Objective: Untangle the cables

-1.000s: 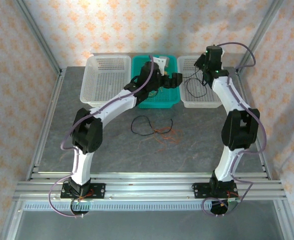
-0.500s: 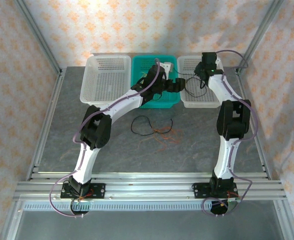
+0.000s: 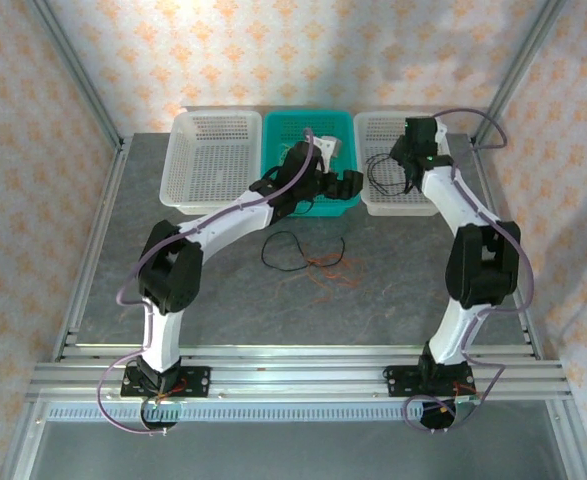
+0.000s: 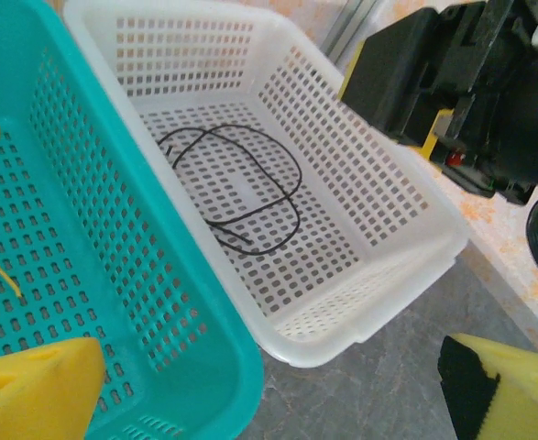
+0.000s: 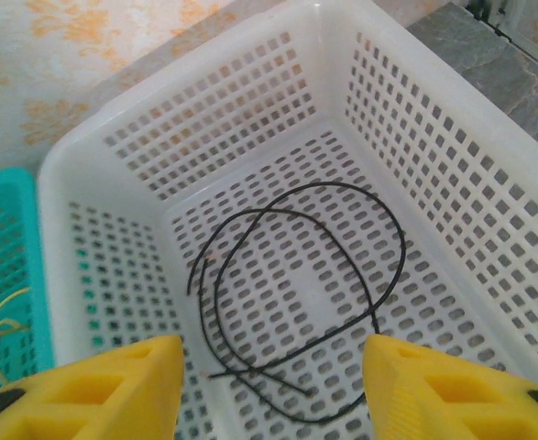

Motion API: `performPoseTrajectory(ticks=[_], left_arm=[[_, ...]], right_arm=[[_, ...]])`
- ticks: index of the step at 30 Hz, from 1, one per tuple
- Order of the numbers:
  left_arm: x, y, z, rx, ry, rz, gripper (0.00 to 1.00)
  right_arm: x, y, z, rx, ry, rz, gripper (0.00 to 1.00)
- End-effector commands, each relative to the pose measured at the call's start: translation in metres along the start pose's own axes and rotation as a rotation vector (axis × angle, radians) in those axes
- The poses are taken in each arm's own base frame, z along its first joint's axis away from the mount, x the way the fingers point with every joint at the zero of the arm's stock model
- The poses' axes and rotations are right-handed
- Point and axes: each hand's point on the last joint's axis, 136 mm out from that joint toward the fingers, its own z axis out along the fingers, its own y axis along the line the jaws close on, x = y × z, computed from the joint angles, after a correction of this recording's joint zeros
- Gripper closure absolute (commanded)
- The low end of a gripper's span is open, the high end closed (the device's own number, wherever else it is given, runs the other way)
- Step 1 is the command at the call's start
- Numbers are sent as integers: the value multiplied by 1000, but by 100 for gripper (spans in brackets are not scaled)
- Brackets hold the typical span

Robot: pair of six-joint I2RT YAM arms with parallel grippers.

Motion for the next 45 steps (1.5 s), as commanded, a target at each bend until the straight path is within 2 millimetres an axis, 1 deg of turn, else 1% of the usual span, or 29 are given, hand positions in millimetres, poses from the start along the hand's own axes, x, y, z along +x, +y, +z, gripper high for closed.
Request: performPoseTrajectory(ticks=[1, 2, 4, 5, 11, 12, 14, 16, 19, 23, 28, 31, 34, 38, 41, 45], left_arm=[[-26, -11, -29, -16, -92, 44, 5], [-24, -9, -33, -26, -91, 46, 5], [-18, -6, -41, -44, -91, 47, 5], [-16, -5, -45, -51, -93, 46, 5], [6, 1, -72, -80, -94, 40, 5], [11, 3, -75, -88, -90, 34, 5], [19, 6, -82, -101, -89, 21, 5], [29, 9, -87, -105, -81, 7, 5], [45, 15, -94, -119, -65, -10, 5], [65, 23, -103, -146, -37, -29, 5], [92, 31, -113, -165, -13, -71, 5], [107, 34, -119, -172, -7, -94, 5], [122, 36, -122, -175, 9, -121, 5], [142, 37, -123, -175, 26, -151, 5], [154, 39, -124, -170, 25, -184, 5], [167, 39, -122, -162, 33, -224, 5]], right_arm=[[-8, 16, -28, -22, -77, -38, 46], [-3, 19, -34, -27, -76, -49, 47], [11, 27, -46, -57, -69, -65, 53], [17, 30, -51, -71, -68, -68, 54], [61, 47, -87, -119, -41, -136, 54], [69, 49, -93, -122, -36, -145, 53], [87, 52, -101, -132, -9, -148, 57], [110, 56, -110, -168, 36, -157, 58], [137, 53, -121, -165, 83, -156, 59], [164, 46, -133, -154, 116, -156, 56], [196, 30, -136, -95, 212, -104, 51], [203, 15, -134, -27, 202, -106, 45], [211, 11, -135, -23, 227, -166, 41], [225, 10, -141, -88, 277, -198, 42], [237, 7, -144, -114, 325, -220, 49], [255, 3, -143, -127, 382, -228, 53]])
